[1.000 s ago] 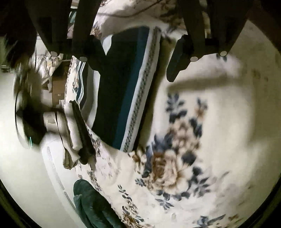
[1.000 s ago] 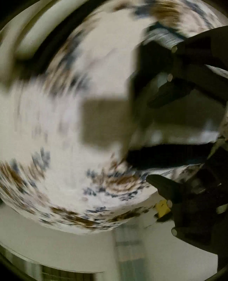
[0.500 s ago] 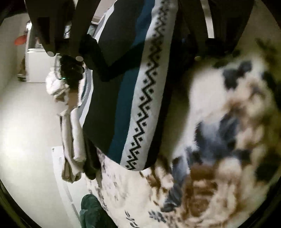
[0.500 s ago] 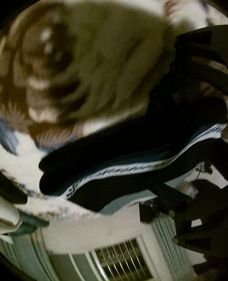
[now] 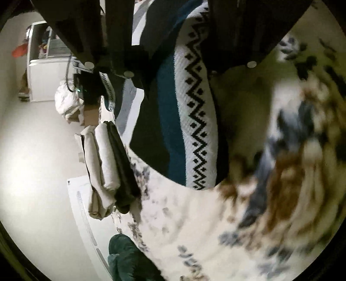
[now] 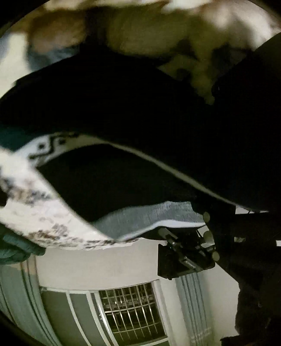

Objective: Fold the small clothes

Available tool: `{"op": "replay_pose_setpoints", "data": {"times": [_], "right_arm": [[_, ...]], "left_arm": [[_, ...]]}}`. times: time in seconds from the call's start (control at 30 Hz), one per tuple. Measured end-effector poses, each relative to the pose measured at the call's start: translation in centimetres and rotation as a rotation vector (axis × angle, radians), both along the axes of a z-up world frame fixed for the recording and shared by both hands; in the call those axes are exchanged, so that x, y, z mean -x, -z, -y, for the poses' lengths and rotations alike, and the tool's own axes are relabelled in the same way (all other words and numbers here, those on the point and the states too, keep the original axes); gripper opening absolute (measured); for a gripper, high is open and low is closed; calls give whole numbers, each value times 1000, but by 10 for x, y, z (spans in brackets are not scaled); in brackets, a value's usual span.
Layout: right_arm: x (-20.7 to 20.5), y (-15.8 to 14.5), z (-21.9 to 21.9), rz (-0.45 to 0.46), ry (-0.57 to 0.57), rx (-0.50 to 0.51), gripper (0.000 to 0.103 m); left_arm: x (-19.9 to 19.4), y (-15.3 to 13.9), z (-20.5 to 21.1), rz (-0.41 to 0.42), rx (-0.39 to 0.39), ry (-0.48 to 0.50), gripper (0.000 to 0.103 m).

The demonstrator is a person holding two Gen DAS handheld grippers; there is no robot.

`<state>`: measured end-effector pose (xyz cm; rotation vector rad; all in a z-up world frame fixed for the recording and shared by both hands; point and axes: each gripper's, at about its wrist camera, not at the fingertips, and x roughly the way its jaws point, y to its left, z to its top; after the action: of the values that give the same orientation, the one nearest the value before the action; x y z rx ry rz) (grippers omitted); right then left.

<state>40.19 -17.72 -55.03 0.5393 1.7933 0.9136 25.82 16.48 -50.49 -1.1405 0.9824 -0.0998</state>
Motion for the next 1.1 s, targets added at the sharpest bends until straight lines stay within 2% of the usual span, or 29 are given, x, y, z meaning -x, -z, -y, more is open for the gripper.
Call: {"op": "replay_pose_setpoints", "data": {"times": [0.2, 0.37, 0.47, 0.57, 0.7, 0.87, 1.1], "right_arm": [[4, -58, 2, 54, 125, -40, 30], [-19, -115, 11, 128, 226, -44, 29], [-52, -152, 26, 184, 285, -39, 29], [-103, -188, 45, 244, 340, -28, 29], [-164, -218, 65, 296, 399, -17, 29], [-238, -221, 78, 319, 445, 19, 29], [-289, -178, 59, 290, 439, 129, 29]], "left_arm": [[-51, -60, -8, 42, -78, 101, 25], [-117, -116, 2, 107, -123, 193, 25], [-160, -142, 12, 147, -142, 235, 25], [-209, -160, 25, 184, -177, 274, 25], [-278, -181, 41, 222, -207, 310, 25], [-356, -183, 57, 229, -235, 339, 25], [-418, -140, 71, 126, -306, 407, 26]]}}
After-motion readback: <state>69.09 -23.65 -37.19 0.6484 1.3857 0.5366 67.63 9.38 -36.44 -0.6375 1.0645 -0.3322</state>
